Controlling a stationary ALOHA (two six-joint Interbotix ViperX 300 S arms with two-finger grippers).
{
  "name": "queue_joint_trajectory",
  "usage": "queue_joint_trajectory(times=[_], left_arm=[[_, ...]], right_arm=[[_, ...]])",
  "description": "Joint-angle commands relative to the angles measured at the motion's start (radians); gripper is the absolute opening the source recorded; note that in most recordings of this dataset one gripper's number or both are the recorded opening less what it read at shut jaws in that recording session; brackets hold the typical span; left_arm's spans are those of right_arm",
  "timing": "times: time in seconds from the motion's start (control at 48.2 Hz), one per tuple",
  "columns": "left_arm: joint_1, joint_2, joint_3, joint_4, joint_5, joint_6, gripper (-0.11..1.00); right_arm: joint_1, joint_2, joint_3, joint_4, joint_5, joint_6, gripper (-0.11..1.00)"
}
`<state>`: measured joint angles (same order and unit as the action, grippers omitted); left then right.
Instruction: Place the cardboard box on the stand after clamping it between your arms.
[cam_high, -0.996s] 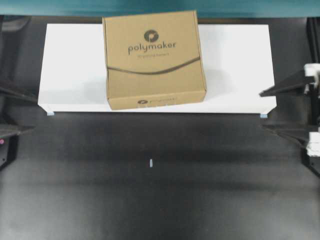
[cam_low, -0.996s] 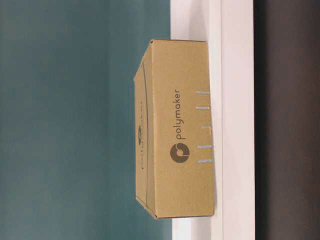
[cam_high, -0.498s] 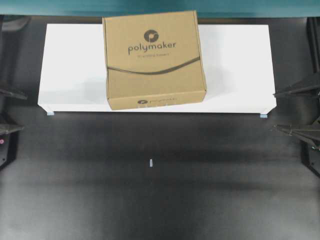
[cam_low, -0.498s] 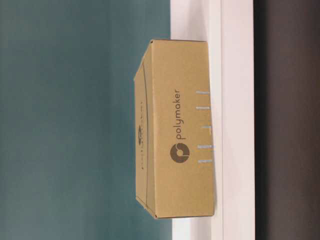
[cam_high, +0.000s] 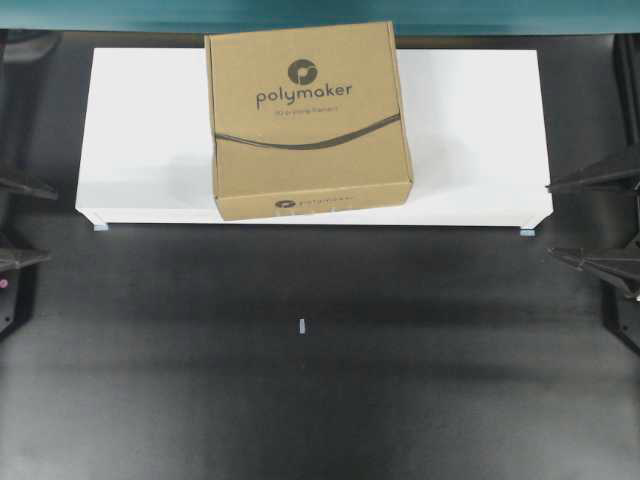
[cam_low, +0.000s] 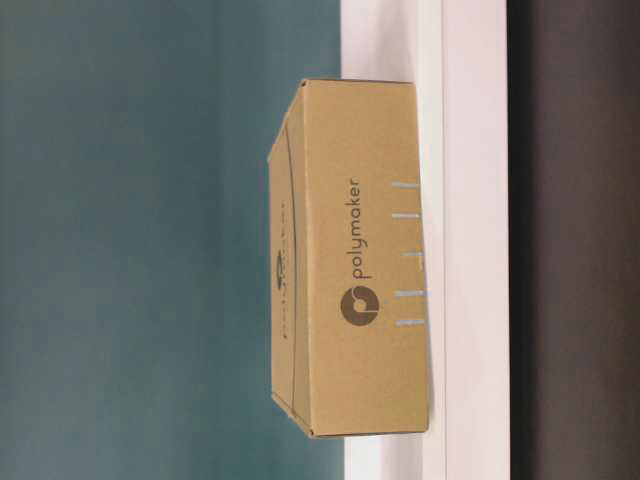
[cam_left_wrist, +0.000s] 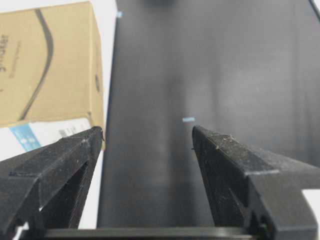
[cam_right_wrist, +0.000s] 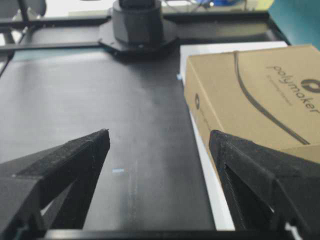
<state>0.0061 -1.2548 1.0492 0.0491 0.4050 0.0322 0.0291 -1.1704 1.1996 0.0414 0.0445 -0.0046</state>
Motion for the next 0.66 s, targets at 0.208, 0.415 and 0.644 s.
queue_joint_trajectory(times=[0.208,0.415,0.644], left_arm=[[-0.002,0.009,0.000,-0.002,-0.034,-0.002,0.71],[-0.002,0.012,0.011,-0.002,-0.123,-0.003,0.71],[-0.002,0.014,0.038,-0.002,-0.135,-0.006,0.71]], right_arm=[[0.014,0.002,0.017,-0.002,-0.012,0.011,0.77],[0.014,0.002,0.017,0.000,-0.041,0.006,0.77],[0.014,0.002,0.023,-0.002,-0.044,0.003,0.77]])
